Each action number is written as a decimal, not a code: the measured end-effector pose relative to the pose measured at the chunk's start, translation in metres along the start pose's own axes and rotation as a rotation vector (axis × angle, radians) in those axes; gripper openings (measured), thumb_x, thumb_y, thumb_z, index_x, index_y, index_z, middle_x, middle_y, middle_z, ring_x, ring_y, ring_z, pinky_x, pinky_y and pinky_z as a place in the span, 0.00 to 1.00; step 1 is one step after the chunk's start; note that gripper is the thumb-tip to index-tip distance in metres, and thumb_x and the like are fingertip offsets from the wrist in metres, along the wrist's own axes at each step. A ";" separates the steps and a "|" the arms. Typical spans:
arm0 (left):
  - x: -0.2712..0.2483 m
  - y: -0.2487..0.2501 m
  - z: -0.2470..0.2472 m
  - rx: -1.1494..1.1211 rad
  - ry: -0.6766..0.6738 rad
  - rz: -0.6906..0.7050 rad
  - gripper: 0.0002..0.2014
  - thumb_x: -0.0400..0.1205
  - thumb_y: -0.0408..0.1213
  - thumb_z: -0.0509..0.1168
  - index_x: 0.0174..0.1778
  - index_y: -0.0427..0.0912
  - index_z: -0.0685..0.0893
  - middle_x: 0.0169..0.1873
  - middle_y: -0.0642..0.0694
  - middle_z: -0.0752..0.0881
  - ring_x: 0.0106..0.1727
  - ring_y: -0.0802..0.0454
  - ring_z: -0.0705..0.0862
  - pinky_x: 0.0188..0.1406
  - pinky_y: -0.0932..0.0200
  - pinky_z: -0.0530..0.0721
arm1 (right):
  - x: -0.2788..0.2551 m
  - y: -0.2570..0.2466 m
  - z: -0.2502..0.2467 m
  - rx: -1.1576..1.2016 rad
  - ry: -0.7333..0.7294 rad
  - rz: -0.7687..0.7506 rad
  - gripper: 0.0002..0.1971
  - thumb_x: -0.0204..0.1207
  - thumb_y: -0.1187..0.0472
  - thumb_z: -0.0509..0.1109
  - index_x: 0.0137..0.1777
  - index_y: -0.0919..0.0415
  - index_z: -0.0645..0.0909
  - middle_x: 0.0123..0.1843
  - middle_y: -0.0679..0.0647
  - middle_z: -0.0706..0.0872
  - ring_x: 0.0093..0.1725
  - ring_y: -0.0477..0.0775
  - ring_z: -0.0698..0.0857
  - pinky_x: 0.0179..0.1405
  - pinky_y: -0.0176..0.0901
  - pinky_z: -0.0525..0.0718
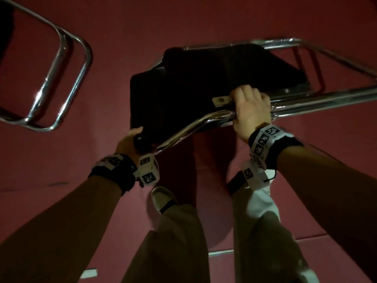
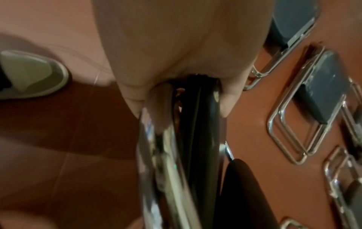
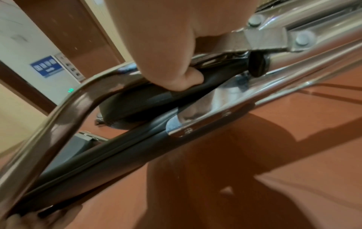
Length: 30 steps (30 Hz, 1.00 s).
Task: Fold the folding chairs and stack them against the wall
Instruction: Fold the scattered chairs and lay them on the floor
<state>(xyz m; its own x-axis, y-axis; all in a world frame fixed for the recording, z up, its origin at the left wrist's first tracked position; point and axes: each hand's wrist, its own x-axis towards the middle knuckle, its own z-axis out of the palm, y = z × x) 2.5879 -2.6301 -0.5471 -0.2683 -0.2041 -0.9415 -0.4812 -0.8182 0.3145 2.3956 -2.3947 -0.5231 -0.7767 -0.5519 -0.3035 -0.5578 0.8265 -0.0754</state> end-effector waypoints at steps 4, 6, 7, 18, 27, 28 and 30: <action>0.020 -0.004 -0.009 0.000 -0.019 0.011 0.19 0.91 0.39 0.56 0.77 0.36 0.74 0.68 0.37 0.83 0.59 0.37 0.87 0.38 0.49 0.91 | -0.001 -0.012 0.025 0.011 -0.053 0.012 0.27 0.65 0.67 0.75 0.65 0.58 0.73 0.65 0.57 0.75 0.66 0.63 0.74 0.71 0.62 0.68; 0.030 -0.007 -0.017 -0.015 -0.045 0.008 0.19 0.91 0.39 0.55 0.77 0.37 0.73 0.69 0.36 0.82 0.62 0.35 0.86 0.40 0.45 0.91 | -0.002 -0.017 0.037 0.009 -0.050 0.011 0.26 0.65 0.69 0.73 0.63 0.58 0.73 0.65 0.59 0.74 0.66 0.64 0.73 0.71 0.64 0.68; 0.034 -0.009 -0.019 -0.027 -0.068 0.008 0.20 0.91 0.40 0.55 0.77 0.38 0.74 0.71 0.36 0.81 0.65 0.34 0.84 0.43 0.42 0.91 | -0.003 -0.018 0.041 0.008 -0.043 0.014 0.25 0.65 0.69 0.72 0.63 0.58 0.73 0.65 0.59 0.74 0.66 0.64 0.73 0.72 0.64 0.68; 0.078 -0.028 -0.018 0.094 0.054 -0.086 0.09 0.91 0.37 0.55 0.54 0.41 0.79 0.67 0.39 0.83 0.60 0.40 0.86 0.52 0.52 0.89 | -0.013 -0.023 0.100 -0.172 -0.137 -0.062 0.47 0.68 0.61 0.75 0.86 0.45 0.57 0.66 0.62 0.73 0.62 0.67 0.74 0.59 0.63 0.75; 0.117 -0.038 -0.038 0.236 0.139 -0.006 0.13 0.90 0.31 0.54 0.67 0.35 0.79 0.39 0.47 0.91 0.30 0.47 0.88 0.58 0.50 0.87 | -0.021 -0.025 0.184 -0.133 -0.193 -0.132 0.60 0.61 0.68 0.81 0.88 0.55 0.46 0.89 0.61 0.46 0.87 0.65 0.47 0.85 0.66 0.50; 0.120 -0.041 -0.040 0.254 0.131 -0.003 0.11 0.90 0.29 0.54 0.61 0.36 0.81 0.31 0.49 0.91 0.27 0.50 0.89 0.48 0.52 0.89 | -0.025 -0.025 0.195 -0.134 -0.171 -0.132 0.60 0.61 0.69 0.81 0.88 0.55 0.46 0.89 0.62 0.47 0.87 0.66 0.48 0.84 0.67 0.51; 0.127 -0.047 -0.042 0.250 0.128 -0.019 0.11 0.88 0.28 0.54 0.53 0.38 0.82 0.27 0.48 0.91 0.33 0.47 0.90 0.39 0.51 0.87 | -0.029 -0.025 0.213 -0.118 -0.105 -0.122 0.57 0.62 0.72 0.79 0.87 0.57 0.48 0.88 0.64 0.51 0.87 0.68 0.51 0.83 0.69 0.54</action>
<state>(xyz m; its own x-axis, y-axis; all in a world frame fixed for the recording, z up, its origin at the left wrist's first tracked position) 2.6118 -2.6401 -0.6863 -0.1573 -0.2698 -0.9500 -0.6804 -0.6676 0.3023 2.4941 -2.3756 -0.7147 -0.6703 -0.6272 -0.3966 -0.6807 0.7325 -0.0078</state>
